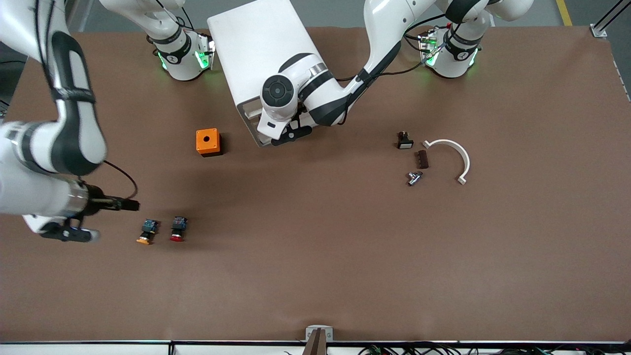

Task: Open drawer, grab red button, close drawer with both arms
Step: 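Set down the red button with the right gripper while the left gripper shuts the drawer, then draw the left gripper back from the closed drawer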

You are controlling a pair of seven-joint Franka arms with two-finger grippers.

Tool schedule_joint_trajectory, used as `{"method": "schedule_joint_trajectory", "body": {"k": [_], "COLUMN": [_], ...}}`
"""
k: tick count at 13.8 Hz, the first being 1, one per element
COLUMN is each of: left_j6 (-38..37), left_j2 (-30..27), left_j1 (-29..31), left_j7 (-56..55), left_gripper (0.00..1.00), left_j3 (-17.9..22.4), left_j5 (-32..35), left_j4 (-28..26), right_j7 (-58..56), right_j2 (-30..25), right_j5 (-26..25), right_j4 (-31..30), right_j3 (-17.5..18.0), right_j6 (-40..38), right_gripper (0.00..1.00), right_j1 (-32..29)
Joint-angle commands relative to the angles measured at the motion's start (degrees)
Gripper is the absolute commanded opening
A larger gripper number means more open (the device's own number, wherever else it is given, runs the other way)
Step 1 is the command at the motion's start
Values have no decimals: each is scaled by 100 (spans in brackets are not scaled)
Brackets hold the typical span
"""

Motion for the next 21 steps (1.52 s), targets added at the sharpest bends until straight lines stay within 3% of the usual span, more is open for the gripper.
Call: {"method": "schedule_joint_trajectory", "body": {"k": [1, 4, 8, 16, 21], "left_j6": [39, 39, 48, 13, -57], "left_j2": [-65, -91, -240, -820, -1461], "left_j1": [-50, 20, 64, 1240, 1979], "left_j7": [-11, 24, 42, 112, 104], "left_gripper": [100, 100, 100, 100, 100], "left_j3": [-28, 7, 51, 113, 95], "left_j5": [-192, -8, 668, 1047, 1056], "left_j4": [-140, -131, -87, -140, -245], "right_j7": [-209, -131, -148, -139, -156], "right_j2": [-709, -1324, -1985, -1959, -1915], "right_j5": [-37, -431, -590, -670, -627], "right_j4": [-215, -389, -698, -689, -182], "right_j3": [116, 142, 169, 169, 160], "right_j6": [-444, -778, -893, -806, -998], "right_gripper": [100, 100, 100, 100, 100], "right_j1": [-210, -131, -78, 71, 37]}}
